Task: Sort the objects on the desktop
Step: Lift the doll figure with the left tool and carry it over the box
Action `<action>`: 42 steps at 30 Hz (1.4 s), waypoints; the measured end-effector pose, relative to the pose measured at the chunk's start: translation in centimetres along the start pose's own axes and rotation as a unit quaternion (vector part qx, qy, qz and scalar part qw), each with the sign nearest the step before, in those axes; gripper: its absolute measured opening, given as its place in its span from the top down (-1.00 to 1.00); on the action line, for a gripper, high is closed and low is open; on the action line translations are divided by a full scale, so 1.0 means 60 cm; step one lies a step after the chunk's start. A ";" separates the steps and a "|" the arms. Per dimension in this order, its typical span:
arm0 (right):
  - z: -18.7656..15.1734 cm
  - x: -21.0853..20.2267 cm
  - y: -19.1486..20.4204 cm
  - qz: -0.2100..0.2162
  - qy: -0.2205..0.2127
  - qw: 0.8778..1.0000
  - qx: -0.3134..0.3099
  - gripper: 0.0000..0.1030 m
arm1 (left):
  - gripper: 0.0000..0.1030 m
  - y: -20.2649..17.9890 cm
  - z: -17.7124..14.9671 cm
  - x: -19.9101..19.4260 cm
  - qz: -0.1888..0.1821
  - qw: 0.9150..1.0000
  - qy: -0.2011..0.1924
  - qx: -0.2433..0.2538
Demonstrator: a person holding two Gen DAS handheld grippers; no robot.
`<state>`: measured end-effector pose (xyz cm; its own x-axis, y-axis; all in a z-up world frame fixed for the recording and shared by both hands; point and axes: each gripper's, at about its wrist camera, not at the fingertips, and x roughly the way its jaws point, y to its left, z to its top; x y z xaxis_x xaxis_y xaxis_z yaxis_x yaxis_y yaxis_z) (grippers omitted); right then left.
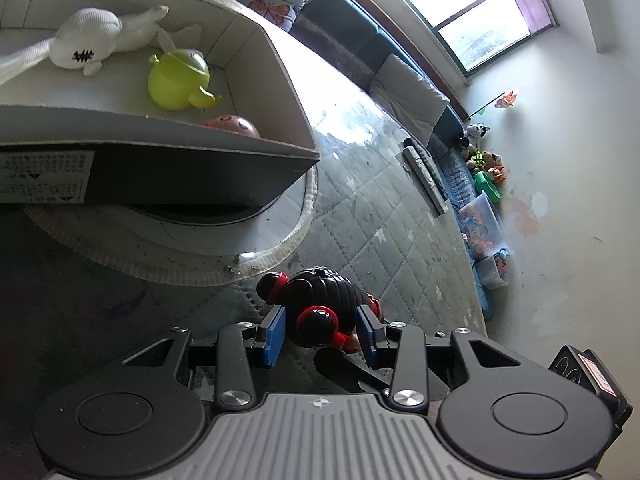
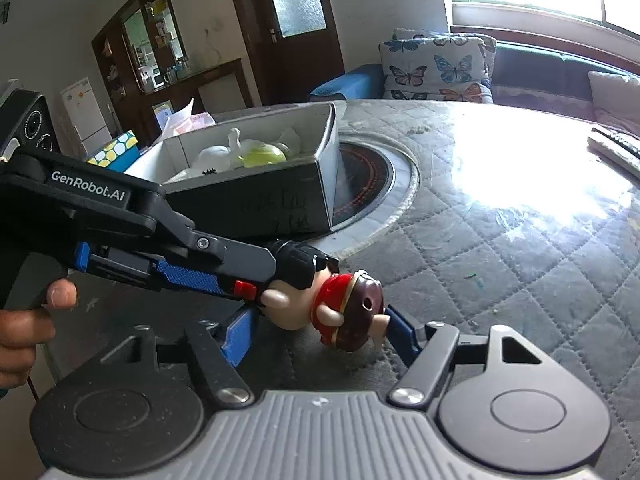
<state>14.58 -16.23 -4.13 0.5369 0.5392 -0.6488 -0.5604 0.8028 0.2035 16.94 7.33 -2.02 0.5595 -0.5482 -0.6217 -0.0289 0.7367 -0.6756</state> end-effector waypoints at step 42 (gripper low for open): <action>0.240 0.193 0.157 0.139 0.046 0.981 -0.130 -0.37 | 0.15 0.161 0.167 -0.151 0.078 0.982 -0.098 -0.138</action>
<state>24.59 1.27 0.84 0.2874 0.6932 -0.6609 -0.8250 0.5297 0.1969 19.88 23.36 1.06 0.6789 -0.3308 -0.6555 -0.3349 0.6550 -0.6773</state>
